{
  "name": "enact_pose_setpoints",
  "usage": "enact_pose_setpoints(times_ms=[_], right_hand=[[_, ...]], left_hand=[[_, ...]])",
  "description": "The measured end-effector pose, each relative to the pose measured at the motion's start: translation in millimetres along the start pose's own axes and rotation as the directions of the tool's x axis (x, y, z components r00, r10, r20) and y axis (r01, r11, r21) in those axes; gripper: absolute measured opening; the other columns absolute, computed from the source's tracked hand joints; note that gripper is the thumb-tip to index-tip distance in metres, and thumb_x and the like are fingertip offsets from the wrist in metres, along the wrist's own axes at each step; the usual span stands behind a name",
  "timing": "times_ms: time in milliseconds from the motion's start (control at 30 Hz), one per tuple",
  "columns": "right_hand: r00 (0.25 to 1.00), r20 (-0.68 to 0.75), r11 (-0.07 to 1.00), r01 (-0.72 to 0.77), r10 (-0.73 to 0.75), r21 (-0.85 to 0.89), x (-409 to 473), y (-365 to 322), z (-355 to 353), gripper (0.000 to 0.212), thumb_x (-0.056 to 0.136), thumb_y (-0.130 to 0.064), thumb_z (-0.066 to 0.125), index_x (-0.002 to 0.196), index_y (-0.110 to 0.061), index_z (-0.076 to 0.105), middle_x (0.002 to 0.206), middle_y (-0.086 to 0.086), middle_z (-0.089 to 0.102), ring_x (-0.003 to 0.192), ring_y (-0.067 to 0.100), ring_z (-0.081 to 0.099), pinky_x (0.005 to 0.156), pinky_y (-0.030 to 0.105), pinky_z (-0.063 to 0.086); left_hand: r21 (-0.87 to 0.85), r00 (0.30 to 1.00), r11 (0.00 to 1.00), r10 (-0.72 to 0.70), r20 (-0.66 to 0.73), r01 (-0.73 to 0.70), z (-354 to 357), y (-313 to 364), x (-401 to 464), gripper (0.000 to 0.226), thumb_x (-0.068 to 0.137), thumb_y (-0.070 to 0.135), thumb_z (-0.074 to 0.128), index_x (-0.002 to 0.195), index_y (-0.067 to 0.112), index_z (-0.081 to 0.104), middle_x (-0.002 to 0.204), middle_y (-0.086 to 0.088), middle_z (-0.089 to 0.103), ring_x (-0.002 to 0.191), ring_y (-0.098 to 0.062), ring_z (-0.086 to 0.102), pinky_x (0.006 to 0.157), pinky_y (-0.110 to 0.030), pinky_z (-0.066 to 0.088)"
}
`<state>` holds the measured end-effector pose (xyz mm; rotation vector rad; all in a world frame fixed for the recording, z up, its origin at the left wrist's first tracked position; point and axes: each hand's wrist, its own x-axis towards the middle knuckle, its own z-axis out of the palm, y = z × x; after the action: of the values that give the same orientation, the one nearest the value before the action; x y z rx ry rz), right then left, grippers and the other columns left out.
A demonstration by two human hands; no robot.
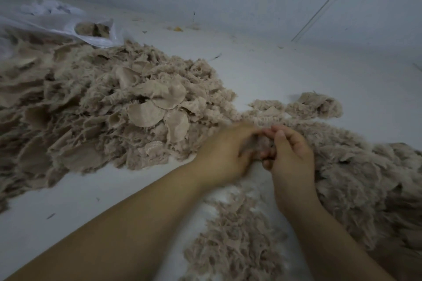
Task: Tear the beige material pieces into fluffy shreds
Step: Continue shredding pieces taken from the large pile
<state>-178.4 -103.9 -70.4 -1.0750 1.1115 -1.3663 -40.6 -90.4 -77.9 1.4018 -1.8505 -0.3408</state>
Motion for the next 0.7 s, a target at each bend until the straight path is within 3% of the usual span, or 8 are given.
enact_pose_setpoints(times_ms=[100, 167, 267, 333, 400, 467, 533, 700], right_hand=[[1.000, -0.015, 1.000, -0.011, 0.011, -0.029, 2, 1, -1, 0.022, 0.107, -0.021, 0.044, 0.114, -0.019, 0.066, 0.097, -0.008, 0.074, 0.050, 0.000, 0.052, 0.045, 0.017, 0.043], [1.000, 0.013, 0.998, -0.018, 0.018, -0.053, 2, 2, 0, 0.024, 0.108, -0.023, 0.044, 0.116, -0.017, 0.065, 0.103, -0.007, 0.074, 0.046, -0.001, 0.047, 0.043, 0.015, 0.039], [0.994, 0.105, 0.977, 0.003, 0.020, -0.215, 3, 4, -1, 0.028, 0.108, -0.028, 0.042, 0.103, -0.021, 0.069, 0.074, -0.012, 0.072, 0.042, -0.001, 0.048, 0.041, 0.015, 0.038], [0.987, 0.152, 0.957, -0.013, 0.059, -0.289, 3, 4, -1, 0.032, 0.107, -0.032, 0.042, 0.096, -0.023, 0.070, 0.053, -0.007, 0.061, 0.043, 0.004, 0.051, 0.041, 0.017, 0.040], [0.981, 0.178, 0.949, -0.022, 0.082, -0.315, 4, 5, -1, 0.035, 0.107, -0.032, 0.043, 0.088, -0.019, 0.071, 0.055, 0.000, 0.064, 0.049, 0.008, 0.058, 0.045, 0.019, 0.046], [0.974, 0.215, 0.936, 0.012, 0.068, -0.351, 4, 7, -1, 0.040, 0.106, -0.028, 0.046, 0.076, -0.019, 0.071, 0.062, 0.002, 0.069, 0.057, 0.011, 0.064, 0.053, 0.021, 0.051], [0.973, 0.230, 0.926, 0.063, 0.026, -0.371, 2, 8, -1, 0.043, 0.105, -0.026, 0.048, 0.068, -0.025, 0.069, 0.059, -0.004, 0.065, 0.055, 0.007, 0.060, 0.055, 0.023, 0.052], [0.988, 0.120, 0.914, 0.136, -0.097, -0.382, 3, 8, -3, 0.034, 0.102, -0.027, 0.054, 0.070, -0.025, 0.064, 0.053, -0.009, 0.057, 0.049, 0.006, 0.051, 0.052, 0.031, 0.046]], left_hand=[[0.205, 0.995, 0.977, 0.046, 0.093, -0.065, 7, 4, 4, 0.036, 0.089, 0.034, 0.059, 0.124, 0.033, 0.056, 0.110, 0.004, 0.064, 0.091, -0.020, 0.062, 0.068, -0.035, 0.053], [0.185, 0.994, 0.978, 0.082, 0.069, -0.094, 8, 5, 5, 0.018, 0.090, 0.018, 0.058, 0.104, 0.018, 0.070, 0.097, -0.003, 0.064, 0.083, -0.025, 0.061, 0.065, -0.039, 0.051], [-0.048, 0.998, 0.997, 0.066, -0.022, -0.067, 4, 4, 3, 0.018, 0.087, -0.001, 0.060, 0.087, 0.009, 0.075, 0.083, -0.001, 0.065, 0.078, -0.020, 0.061, 0.070, -0.032, 0.050], [-0.268, 0.995, 0.963, -0.061, -0.076, 0.038, 1, 6, 1, 0.020, 0.089, -0.002, 0.061, 0.081, 0.012, 0.074, 0.073, 0.006, 0.066, 0.067, -0.011, 0.062, 0.063, -0.030, 0.051], [-0.517, 0.969, 0.837, -0.241, -0.052, 0.180, -1, 10, -1, 0.026, 0.093, -0.001, 0.059, 0.073, 0.014, 0.066, 0.060, 0.005, 0.064, 0.050, -0.012, 0.059, 0.051, -0.029, 0.050], [-0.719, 0.934, 0.651, -0.356, -0.007, 0.242, -4, 10, 0, 0.027, 0.097, -0.001, 0.052, 0.071, 0.008, 0.056, 0.058, -0.009, 0.062, 0.048, -0.021, 0.057, 0.049, -0.030, 0.049], [-0.791, 0.925, 0.556, -0.378, 0.032, 0.255, -7, 10, 1, 0.024, 0.099, 0.001, 0.047, 0.076, 0.002, 0.052, 0.061, -0.015, 0.061, 0.053, -0.026, 0.057, 0.054, -0.031, 0.050], [-0.841, 0.926, 0.471, -0.367, 0.086, 0.265, -7, 7, 0, 0.027, 0.101, 0.001, 0.044, 0.075, 0.008, 0.049, 0.057, -0.003, 0.059, 0.052, -0.019, 0.058, 0.054, -0.031, 0.051]])
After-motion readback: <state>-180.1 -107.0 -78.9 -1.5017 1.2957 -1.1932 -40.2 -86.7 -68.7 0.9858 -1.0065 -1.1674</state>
